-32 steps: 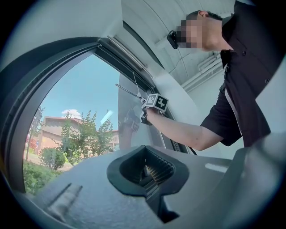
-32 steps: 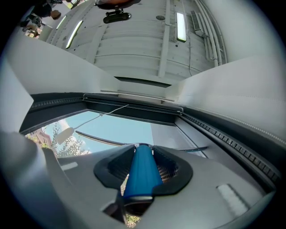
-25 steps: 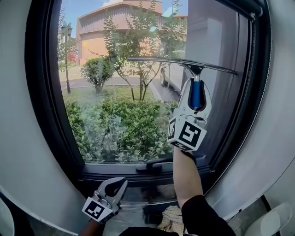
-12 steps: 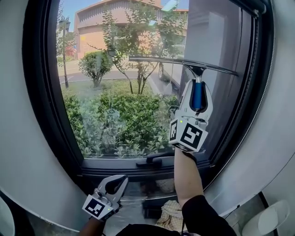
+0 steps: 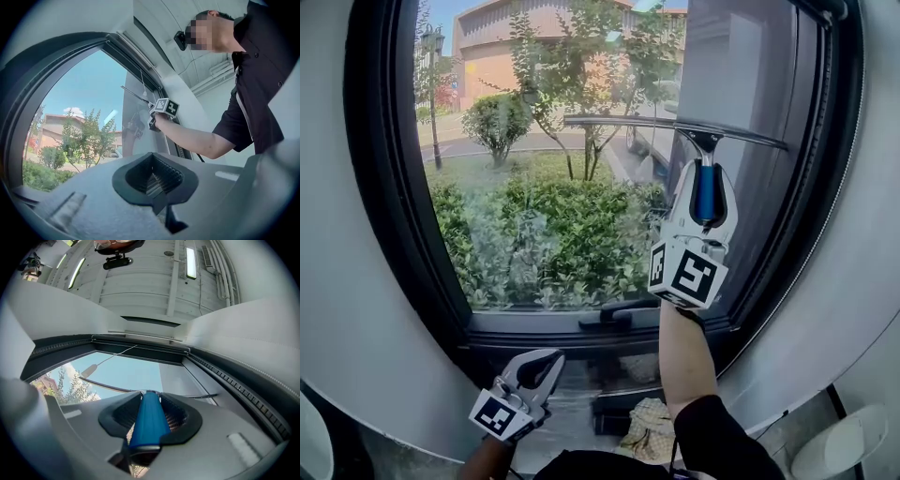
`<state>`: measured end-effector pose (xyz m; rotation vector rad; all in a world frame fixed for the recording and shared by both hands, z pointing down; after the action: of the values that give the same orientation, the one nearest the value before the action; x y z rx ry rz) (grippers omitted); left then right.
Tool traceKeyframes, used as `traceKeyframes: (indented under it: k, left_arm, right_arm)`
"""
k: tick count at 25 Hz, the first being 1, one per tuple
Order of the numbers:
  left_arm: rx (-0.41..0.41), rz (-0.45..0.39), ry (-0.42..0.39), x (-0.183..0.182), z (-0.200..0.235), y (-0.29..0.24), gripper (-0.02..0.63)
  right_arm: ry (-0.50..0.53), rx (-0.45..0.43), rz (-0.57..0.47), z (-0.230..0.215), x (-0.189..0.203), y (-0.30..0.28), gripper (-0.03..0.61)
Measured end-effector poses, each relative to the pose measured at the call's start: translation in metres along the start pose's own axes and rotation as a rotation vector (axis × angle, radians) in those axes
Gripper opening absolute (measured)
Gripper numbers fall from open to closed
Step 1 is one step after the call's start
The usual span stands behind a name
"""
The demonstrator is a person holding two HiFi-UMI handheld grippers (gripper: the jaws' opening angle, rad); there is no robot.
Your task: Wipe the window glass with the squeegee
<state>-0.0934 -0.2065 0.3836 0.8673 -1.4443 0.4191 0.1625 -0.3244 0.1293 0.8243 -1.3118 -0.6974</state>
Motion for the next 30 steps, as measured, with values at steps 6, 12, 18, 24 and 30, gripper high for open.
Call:
traceKeyframes:
  k: [6,12,18,24,30]
  left_arm:
    - [-0.001,0.009,0.011,0.004,-0.004,-0.001,-0.002]
    - [0.002,0.009,0.023,0.006,-0.008,-0.003,-0.002]
    - [0.006,0.011,0.028,0.008,-0.011,-0.003,-0.002]
    - [0.007,0.031,0.035,0.013,-0.010,-0.003,-0.002]
    - [0.028,0.047,0.035,0.017,-0.012,-0.007,-0.002]
  right_arm:
    - [-0.004,-0.008,0.018,0.000,0.003,0.008,0.135]
    - [0.008,-0.017,0.023,-0.001,0.006,0.015,0.135]
    - [0.011,-0.018,0.042,0.000,0.010,0.025,0.135]
    - [0.000,-0.014,0.053,0.002,0.013,0.033,0.135]
    - [0.003,-0.006,0.062,0.004,0.017,0.039,0.135]
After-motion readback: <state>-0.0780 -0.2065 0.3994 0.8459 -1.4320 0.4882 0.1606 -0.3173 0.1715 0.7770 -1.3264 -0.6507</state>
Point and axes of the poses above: the fingertips, and each gripper's own axes: y backward along the fingers, z to its left, x out of its underside, the point moved 7 cm from there along y, backward along the fingers, and after that the axes turned 3 degrees about y, right-handed, at the moved point
